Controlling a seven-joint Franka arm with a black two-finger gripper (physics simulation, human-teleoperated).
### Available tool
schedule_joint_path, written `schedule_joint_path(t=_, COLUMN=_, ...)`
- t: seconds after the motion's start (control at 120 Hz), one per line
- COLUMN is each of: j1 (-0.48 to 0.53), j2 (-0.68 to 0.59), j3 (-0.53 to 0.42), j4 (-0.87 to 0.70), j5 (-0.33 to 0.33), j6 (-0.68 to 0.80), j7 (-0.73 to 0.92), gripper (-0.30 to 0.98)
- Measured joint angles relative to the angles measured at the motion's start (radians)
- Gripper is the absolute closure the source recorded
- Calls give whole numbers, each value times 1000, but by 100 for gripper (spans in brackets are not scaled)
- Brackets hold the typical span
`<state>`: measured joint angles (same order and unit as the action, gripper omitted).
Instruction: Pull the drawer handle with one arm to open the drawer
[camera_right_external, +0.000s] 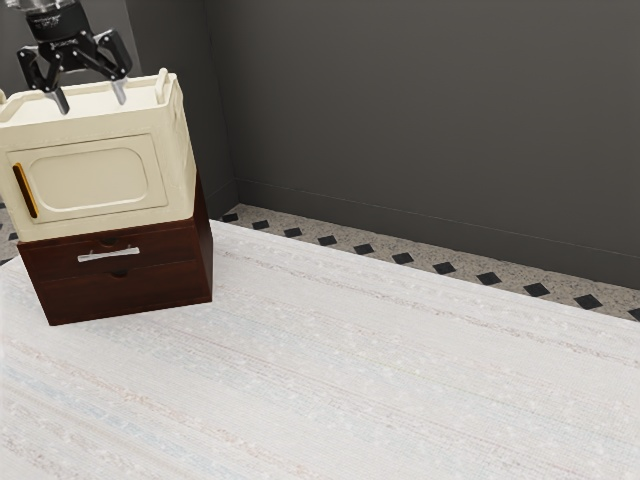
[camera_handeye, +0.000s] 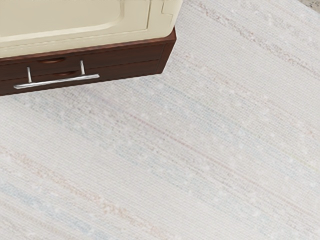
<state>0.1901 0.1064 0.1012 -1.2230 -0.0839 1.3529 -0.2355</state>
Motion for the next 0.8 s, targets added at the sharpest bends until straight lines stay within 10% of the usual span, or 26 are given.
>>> schedule_joint_path(t=0.8, j1=23, j2=-125, j3=-31, j4=101, j5=-1, j6=-12, j7=-1, gripper=0)
